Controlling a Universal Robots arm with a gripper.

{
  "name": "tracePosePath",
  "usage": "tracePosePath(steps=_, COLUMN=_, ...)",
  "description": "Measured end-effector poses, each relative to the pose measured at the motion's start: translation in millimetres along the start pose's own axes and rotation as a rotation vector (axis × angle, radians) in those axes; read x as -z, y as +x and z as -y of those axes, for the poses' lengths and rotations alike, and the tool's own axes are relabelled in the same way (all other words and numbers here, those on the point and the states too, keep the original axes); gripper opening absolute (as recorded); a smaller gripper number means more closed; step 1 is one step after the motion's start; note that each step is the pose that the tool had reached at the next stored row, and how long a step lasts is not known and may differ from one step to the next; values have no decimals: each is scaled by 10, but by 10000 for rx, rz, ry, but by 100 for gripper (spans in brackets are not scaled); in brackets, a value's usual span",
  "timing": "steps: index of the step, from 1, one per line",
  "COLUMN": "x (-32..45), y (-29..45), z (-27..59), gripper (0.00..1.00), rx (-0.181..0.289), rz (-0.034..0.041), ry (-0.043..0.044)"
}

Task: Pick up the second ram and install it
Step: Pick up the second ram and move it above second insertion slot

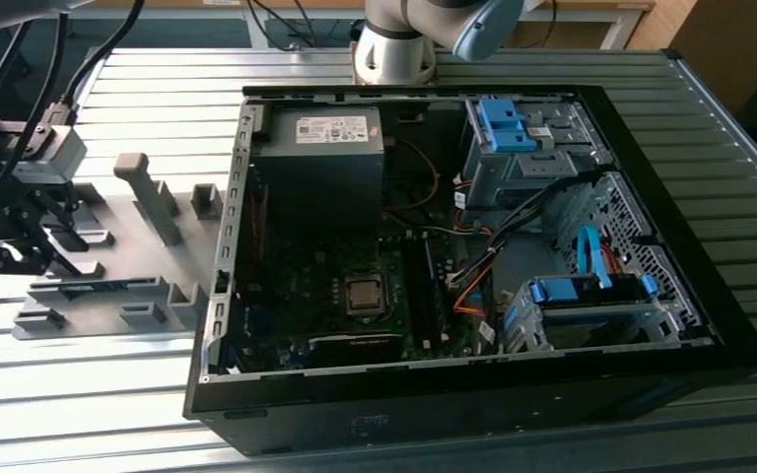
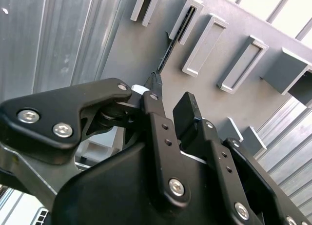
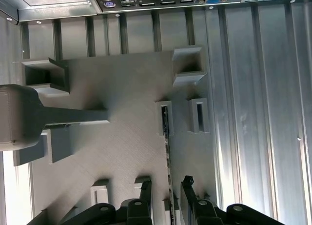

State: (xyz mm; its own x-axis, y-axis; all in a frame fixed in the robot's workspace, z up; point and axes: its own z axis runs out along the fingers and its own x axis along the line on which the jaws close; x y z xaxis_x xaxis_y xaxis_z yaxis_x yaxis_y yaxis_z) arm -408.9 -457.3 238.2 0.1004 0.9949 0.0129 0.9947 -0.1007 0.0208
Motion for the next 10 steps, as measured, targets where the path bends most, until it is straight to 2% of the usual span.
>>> tracePosePath(steps=10, x=-9, y=0, z=0, gripper=37, rx=0, rz=0, ry=0)
